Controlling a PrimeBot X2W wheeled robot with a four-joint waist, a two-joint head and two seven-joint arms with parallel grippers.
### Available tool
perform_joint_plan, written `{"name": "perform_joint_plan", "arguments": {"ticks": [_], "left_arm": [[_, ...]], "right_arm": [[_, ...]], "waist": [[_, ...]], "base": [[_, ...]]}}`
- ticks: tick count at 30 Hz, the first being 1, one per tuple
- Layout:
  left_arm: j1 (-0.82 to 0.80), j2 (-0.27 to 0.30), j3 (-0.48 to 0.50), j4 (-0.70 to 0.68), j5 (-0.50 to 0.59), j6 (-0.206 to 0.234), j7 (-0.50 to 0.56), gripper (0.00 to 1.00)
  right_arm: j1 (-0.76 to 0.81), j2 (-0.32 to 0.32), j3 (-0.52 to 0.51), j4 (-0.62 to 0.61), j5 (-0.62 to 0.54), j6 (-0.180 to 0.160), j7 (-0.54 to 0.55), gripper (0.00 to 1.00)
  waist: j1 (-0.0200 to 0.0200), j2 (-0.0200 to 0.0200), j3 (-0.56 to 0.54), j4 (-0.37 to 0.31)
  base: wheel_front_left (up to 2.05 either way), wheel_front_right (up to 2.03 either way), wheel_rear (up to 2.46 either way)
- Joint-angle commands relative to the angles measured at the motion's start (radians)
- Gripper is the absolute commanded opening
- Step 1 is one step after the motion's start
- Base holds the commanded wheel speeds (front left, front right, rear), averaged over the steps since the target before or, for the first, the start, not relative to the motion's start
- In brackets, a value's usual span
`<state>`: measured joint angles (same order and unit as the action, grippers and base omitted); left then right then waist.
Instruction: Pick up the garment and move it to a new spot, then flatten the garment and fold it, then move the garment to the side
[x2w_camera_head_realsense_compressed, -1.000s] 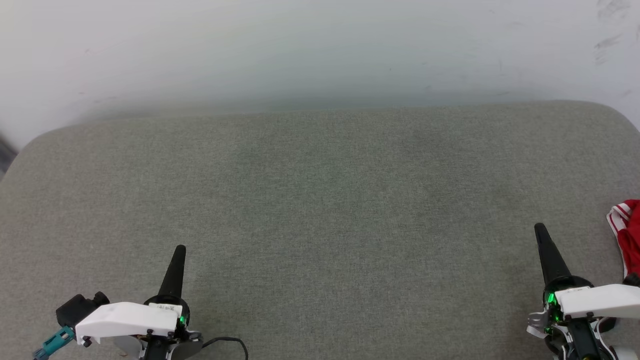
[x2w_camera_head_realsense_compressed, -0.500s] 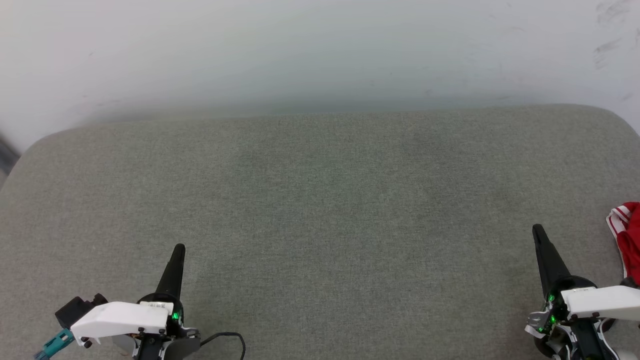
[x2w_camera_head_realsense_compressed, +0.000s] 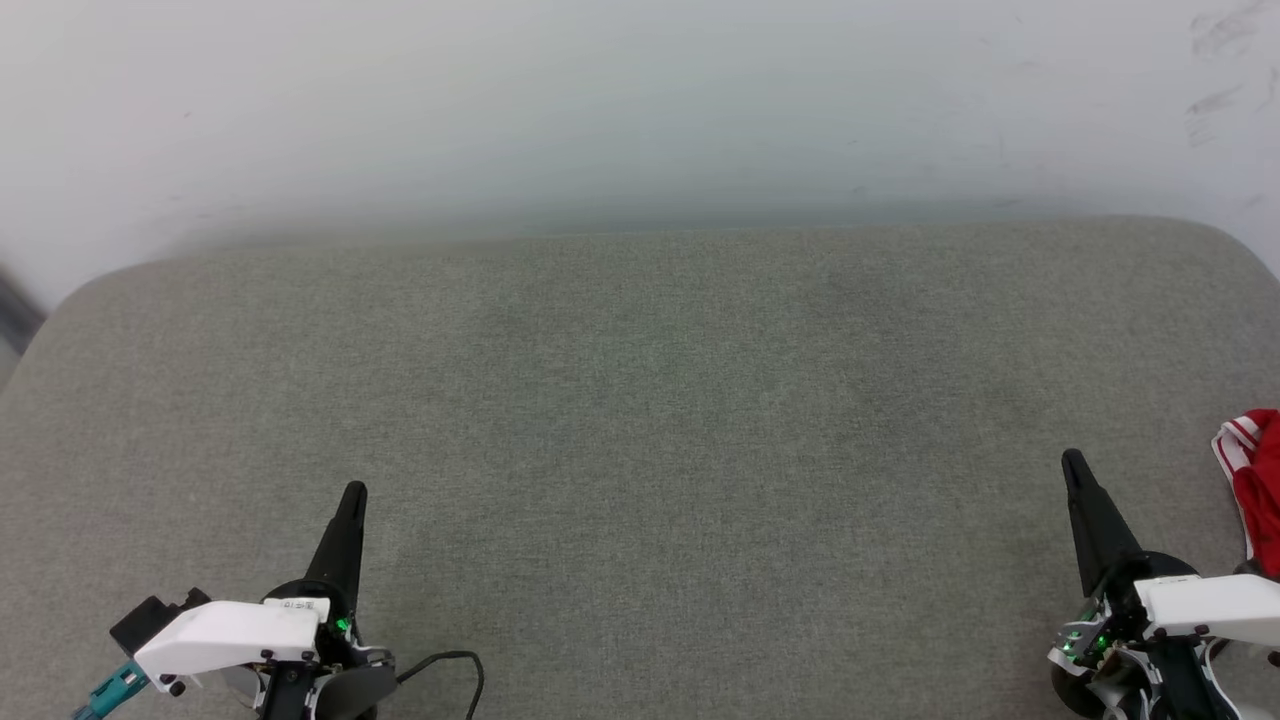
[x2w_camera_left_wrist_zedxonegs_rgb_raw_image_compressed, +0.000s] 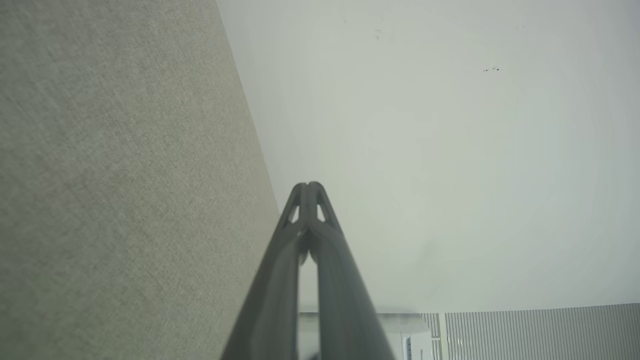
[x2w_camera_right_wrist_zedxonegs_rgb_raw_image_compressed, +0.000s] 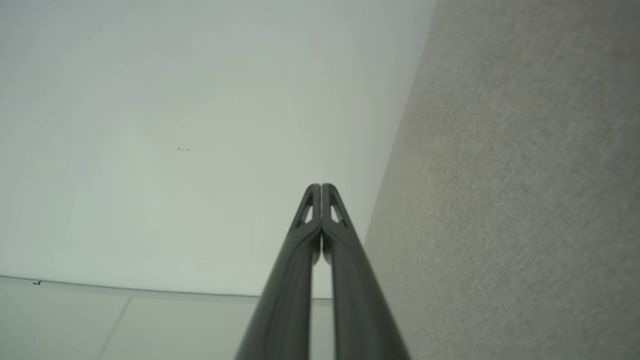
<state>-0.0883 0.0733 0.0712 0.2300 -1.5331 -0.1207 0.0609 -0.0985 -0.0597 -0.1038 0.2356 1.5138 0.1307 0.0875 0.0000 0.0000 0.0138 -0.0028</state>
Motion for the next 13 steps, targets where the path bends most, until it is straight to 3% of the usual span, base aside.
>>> {"name": "perform_joint_plan", "arguments": {"ticks": [1, 13], "left_arm": [[-0.016, 0.0, 0.005, 0.002, -0.021, -0.006, 0.008, 0.0], [-0.021, -0.002, 0.015, 0.015, -0.099, -0.012, 0.032, 0.0]], "right_arm": [[-0.014, 0.005, -0.003, 0.003, 0.02, 0.0, 0.004, 0.0], [-0.015, 0.01, -0.009, 0.01, 0.097, 0.0, 0.027, 0.0]], "waist": [[0.0, 0.0, -0.001, 0.0], [0.0, 0.0, -0.01, 0.003]], "base": [[0.0, 0.0, 0.0], [0.0, 0.0, 0.0]]}}
